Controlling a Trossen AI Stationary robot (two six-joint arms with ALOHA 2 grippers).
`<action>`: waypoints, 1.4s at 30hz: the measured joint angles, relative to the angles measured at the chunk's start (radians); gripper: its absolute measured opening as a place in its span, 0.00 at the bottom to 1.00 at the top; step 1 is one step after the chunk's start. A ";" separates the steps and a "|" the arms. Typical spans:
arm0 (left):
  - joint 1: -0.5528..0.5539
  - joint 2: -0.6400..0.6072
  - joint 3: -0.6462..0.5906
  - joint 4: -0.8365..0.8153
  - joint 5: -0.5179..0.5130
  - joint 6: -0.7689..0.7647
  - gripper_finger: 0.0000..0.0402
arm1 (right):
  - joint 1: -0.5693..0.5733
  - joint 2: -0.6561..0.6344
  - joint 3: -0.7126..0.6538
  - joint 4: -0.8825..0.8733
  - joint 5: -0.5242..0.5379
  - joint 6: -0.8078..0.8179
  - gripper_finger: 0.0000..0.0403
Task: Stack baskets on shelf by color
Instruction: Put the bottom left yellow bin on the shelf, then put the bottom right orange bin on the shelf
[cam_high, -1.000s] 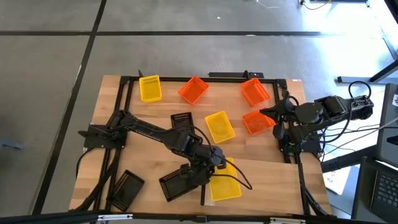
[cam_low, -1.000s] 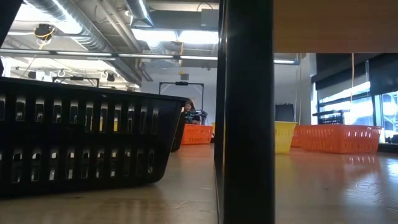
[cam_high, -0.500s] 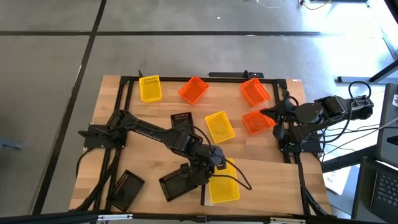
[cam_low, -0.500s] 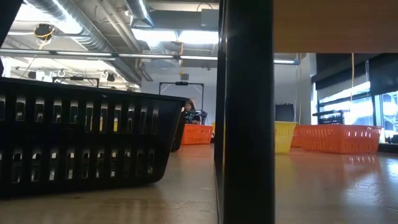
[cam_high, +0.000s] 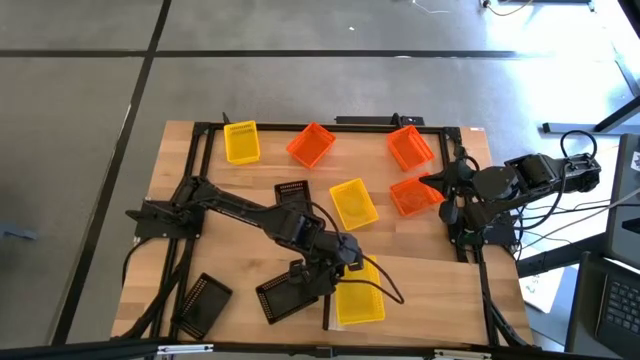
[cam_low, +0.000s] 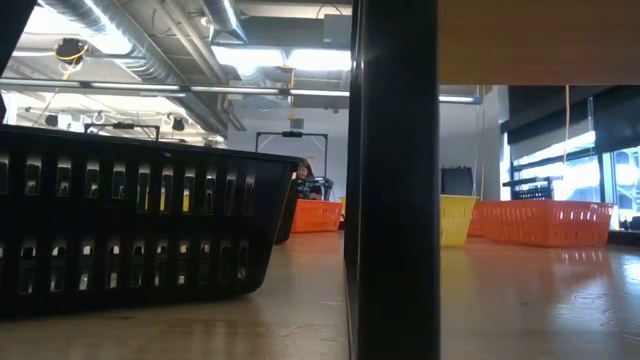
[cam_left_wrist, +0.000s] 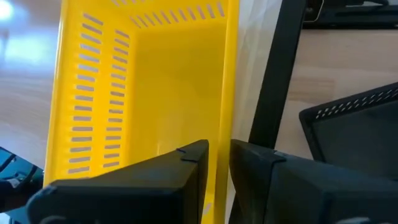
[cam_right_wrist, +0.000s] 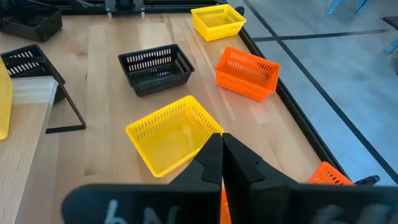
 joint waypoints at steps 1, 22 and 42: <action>0.000 0.000 0.000 -0.001 -0.004 0.000 0.14 | 0.000 0.000 0.000 0.000 0.000 0.000 0.00; 0.000 -0.066 0.002 -0.096 -0.105 -0.032 0.14 | 0.000 0.012 0.000 0.003 -0.380 -0.055 0.00; 0.041 -0.138 0.000 -0.087 -0.223 -0.091 0.14 | 0.000 0.110 0.000 0.010 -0.428 -0.074 0.00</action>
